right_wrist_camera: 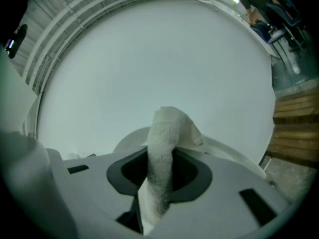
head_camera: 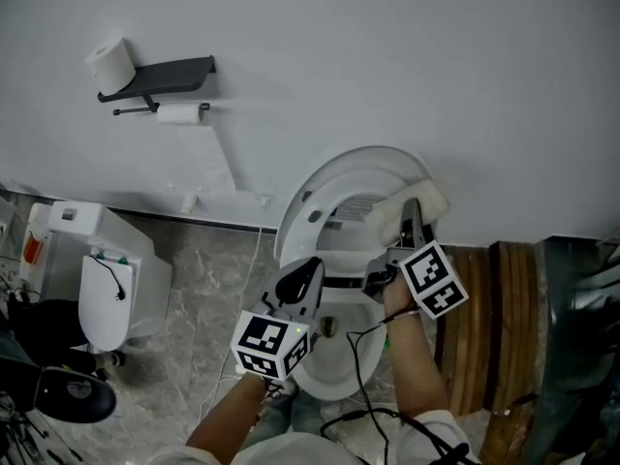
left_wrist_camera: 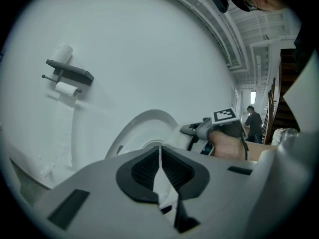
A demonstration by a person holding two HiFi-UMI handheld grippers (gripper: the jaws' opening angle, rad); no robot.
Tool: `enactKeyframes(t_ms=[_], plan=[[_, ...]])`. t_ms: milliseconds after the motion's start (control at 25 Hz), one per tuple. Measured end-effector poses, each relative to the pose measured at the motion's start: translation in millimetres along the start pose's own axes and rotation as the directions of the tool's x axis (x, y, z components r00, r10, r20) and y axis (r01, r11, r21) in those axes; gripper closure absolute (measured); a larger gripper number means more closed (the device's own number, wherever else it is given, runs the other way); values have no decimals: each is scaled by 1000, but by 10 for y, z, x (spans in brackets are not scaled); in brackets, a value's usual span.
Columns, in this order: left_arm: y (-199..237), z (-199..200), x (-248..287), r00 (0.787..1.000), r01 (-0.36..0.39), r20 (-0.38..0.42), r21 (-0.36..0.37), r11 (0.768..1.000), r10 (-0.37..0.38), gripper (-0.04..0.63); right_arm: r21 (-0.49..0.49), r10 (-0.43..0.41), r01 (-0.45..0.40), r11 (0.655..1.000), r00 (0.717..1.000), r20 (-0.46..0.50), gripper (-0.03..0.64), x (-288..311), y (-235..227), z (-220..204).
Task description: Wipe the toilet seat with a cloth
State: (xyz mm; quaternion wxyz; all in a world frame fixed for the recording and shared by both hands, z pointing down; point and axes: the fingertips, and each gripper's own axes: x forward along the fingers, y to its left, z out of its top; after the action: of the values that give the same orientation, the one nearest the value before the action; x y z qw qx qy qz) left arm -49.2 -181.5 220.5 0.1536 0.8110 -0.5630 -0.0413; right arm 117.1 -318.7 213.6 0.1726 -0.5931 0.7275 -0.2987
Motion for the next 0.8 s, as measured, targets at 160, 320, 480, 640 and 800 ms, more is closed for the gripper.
enactKeyframes(t_ms=[160,320,480,640,800], plan=[[-34,58,19,1000,5,-3,10,1000,-5,584,-8,12,-12,1000,1000,-7,517,-371,-78,58],[14,128,76,1000,1,-5,32,999,-1,581,-26,-9,8,1000,999,-47,517,-775,-250,17],[27,115,277,995,80,-53,13,997,-79,446,-24,-47,45,999,994,-96,517,-1129,-498,-89],[77,76,493,987,146,-76,22,989,-144,383,-32,-100,98,995,991,-83,517,-1433,-657,-55],[191,26,735,982,163,-105,42,986,-158,305,-23,-142,140,990,985,-93,517,-1650,-860,-100]])
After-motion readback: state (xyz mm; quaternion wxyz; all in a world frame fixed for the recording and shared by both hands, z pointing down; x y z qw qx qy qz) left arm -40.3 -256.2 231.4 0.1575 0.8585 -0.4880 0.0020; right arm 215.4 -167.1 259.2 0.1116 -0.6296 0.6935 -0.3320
